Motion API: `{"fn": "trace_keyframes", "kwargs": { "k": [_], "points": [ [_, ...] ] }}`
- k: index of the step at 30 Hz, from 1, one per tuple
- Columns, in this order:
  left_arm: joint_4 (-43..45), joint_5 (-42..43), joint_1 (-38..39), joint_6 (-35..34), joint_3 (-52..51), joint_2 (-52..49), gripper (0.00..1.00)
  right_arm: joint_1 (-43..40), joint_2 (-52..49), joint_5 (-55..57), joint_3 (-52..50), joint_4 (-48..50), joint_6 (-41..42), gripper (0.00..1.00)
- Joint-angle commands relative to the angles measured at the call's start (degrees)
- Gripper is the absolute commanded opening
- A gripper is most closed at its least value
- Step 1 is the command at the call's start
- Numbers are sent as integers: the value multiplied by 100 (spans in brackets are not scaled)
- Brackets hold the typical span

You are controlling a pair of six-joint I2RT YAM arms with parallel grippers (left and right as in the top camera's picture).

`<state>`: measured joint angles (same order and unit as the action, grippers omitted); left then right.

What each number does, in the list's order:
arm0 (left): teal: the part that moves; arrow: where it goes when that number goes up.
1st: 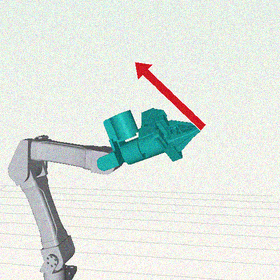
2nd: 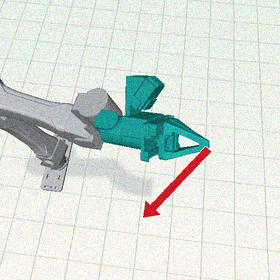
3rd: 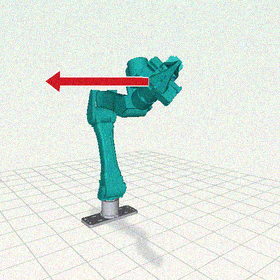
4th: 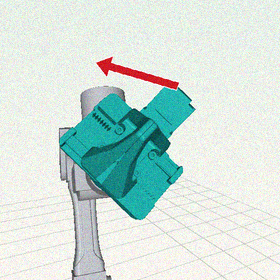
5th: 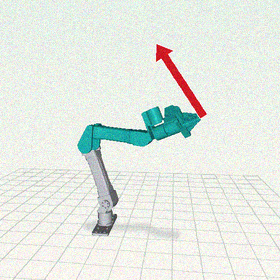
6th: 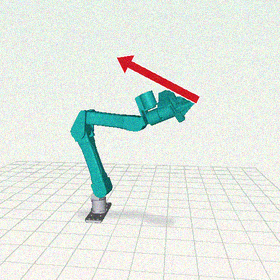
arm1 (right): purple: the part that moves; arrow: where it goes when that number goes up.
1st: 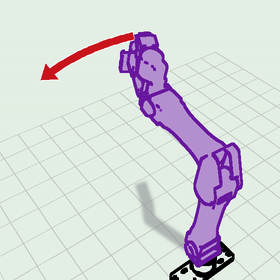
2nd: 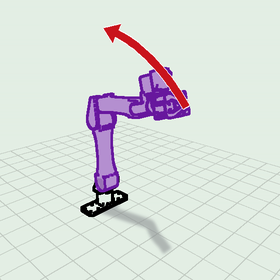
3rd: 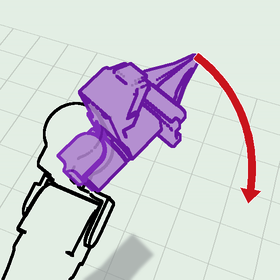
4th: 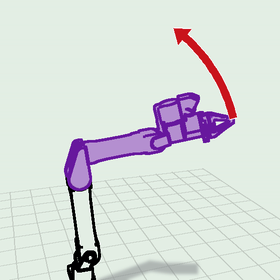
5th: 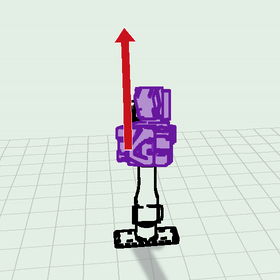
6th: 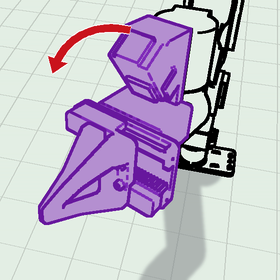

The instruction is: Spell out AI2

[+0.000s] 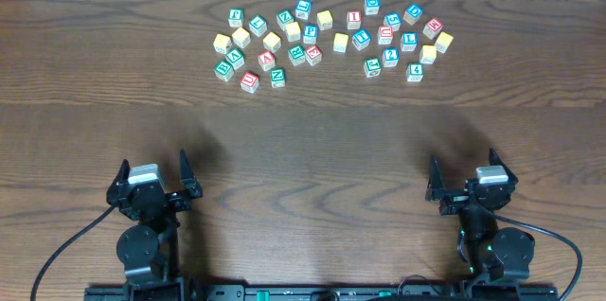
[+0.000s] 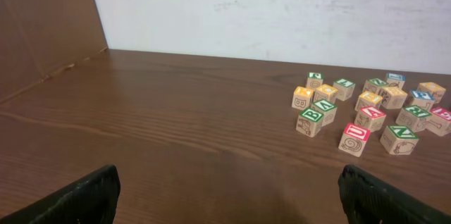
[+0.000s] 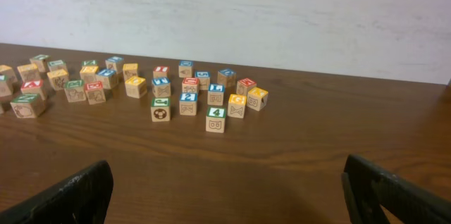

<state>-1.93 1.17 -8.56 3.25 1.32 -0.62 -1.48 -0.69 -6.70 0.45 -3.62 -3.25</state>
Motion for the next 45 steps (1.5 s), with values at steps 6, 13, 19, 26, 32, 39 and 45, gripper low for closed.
{"fn": "trace_keyframes", "kwargs": {
  "k": [6,13,19,26,32,39,45],
  "points": [
    [-205,-11,24,-358,-105,-9,97,7,24,33,-13,-13,-46,99],
    [-205,-11,24,-568,216,-356,98,4,20,120,-13,2,-400,99],
    [-203,-11,24,-566,977,-1486,98,4,20,122,-11,448,-1165,99],
    [-208,-9,24,-566,2103,-2909,98,0,0,122,162,743,-664,99],
    [-234,516,24,-323,2959,-3650,98,0,-402,118,616,706,-339,99],
    [-1014,898,24,-328,4214,-4621,98,0,-1969,111,1965,409,-341,99],
    [-1963,1377,24,-326,5633,-5650,98,0,-3893,-280,3729,-487,-345,99]
  ]
}}
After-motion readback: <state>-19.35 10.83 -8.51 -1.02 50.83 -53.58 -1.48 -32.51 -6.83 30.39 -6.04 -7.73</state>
